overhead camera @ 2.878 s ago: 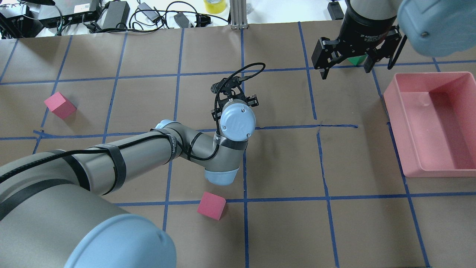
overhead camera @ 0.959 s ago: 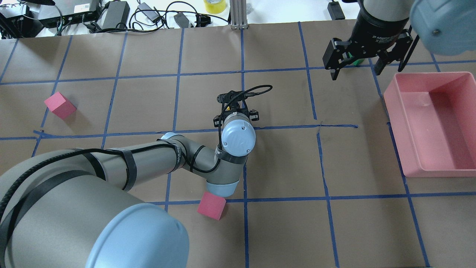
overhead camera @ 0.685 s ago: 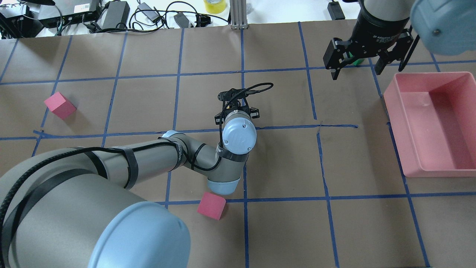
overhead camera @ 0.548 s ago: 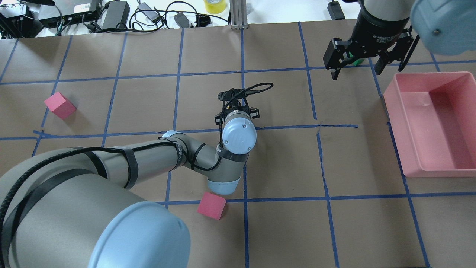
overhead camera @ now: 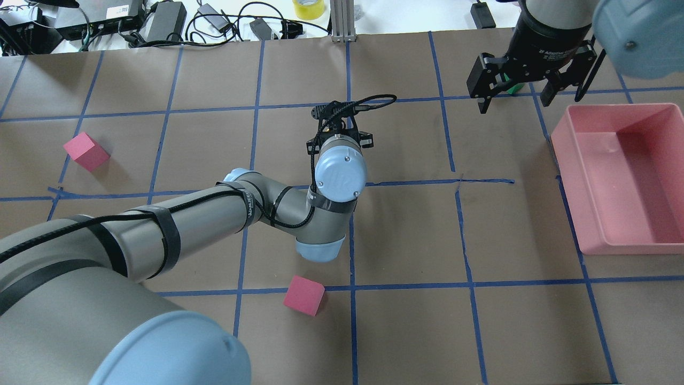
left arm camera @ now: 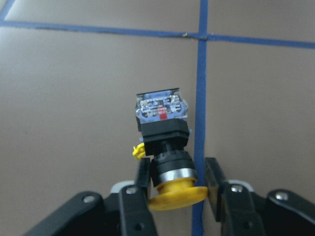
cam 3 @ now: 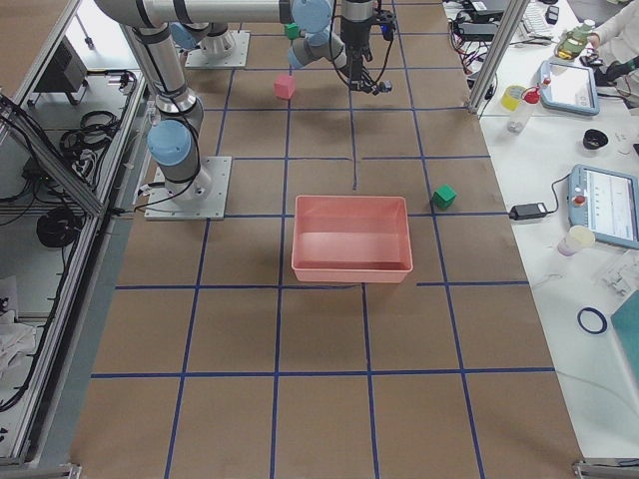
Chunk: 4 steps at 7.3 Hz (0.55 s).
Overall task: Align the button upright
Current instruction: 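Lift the switch with the left gripper and rotate it cap-up onto the table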
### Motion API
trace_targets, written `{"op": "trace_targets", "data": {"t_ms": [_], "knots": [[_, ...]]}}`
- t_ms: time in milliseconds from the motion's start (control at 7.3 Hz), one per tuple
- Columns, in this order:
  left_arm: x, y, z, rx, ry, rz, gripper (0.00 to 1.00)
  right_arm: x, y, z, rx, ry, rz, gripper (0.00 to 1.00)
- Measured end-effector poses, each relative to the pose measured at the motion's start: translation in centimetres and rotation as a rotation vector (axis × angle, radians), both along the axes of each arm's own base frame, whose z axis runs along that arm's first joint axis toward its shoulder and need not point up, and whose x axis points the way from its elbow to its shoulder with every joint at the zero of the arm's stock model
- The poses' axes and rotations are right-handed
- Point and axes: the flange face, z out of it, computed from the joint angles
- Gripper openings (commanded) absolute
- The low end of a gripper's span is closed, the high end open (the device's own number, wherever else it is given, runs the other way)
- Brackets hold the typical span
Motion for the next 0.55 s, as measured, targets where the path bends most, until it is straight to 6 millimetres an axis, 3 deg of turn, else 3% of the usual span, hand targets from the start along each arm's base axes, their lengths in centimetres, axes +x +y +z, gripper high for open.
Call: {"op": "trace_targets", "data": {"t_ms": [274, 548], "knots": [[2.0, -1.7, 4.6, 0.112, 0.029, -0.004, 0.07, 0.0, 0.0, 0.0, -0.001, -0.001, -0.002, 1.0], [4.4, -1.9, 7.4, 0.29, 0.126, -0.003, 0.06, 0.0, 0.0, 0.0, 0.0, -0.001, -0.003, 1.0]]}}
